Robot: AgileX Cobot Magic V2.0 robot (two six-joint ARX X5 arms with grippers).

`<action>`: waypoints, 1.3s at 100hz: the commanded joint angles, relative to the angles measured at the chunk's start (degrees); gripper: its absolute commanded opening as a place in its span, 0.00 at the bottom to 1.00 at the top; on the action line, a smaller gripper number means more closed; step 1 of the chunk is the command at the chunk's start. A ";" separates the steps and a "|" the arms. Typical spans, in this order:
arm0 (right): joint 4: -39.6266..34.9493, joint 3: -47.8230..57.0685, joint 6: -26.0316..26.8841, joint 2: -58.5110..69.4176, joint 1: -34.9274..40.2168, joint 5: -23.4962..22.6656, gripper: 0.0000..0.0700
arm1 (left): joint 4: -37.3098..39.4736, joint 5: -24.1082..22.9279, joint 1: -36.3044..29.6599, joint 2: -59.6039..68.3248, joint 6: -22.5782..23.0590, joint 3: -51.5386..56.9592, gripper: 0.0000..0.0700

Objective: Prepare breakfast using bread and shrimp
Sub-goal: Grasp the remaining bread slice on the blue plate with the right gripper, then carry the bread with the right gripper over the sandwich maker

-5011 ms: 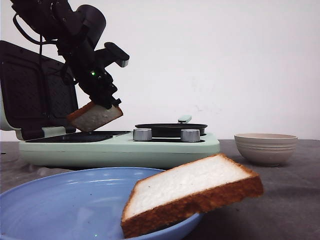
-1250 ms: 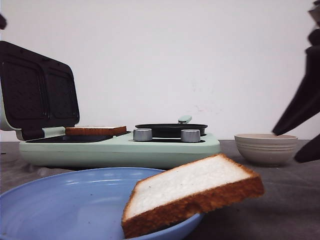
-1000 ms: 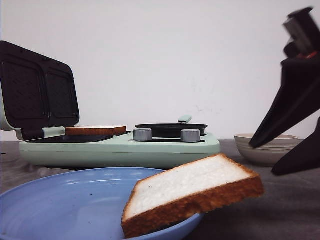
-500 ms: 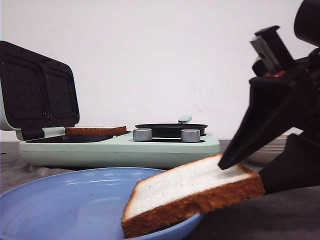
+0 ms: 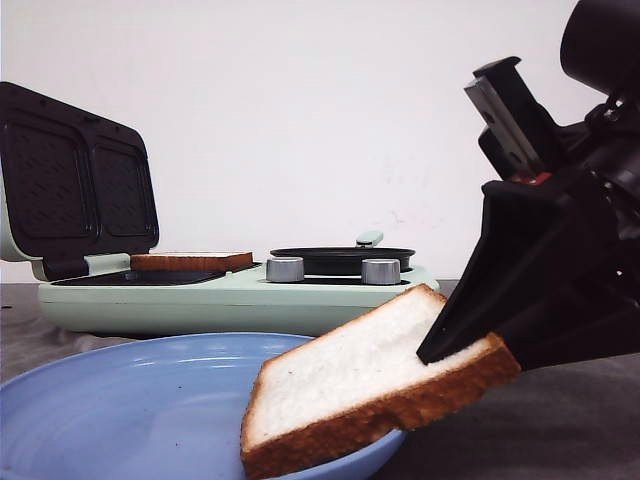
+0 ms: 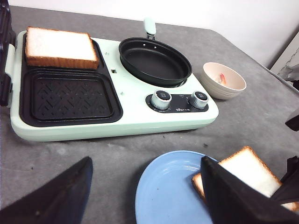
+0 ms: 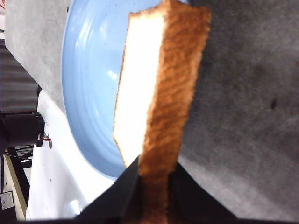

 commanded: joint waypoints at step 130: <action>17.51 40.94 17.73 28.13 2.84 1.33 0.00 | 1.03 -1.81 -0.11 0.11 1.84 0.00 0.56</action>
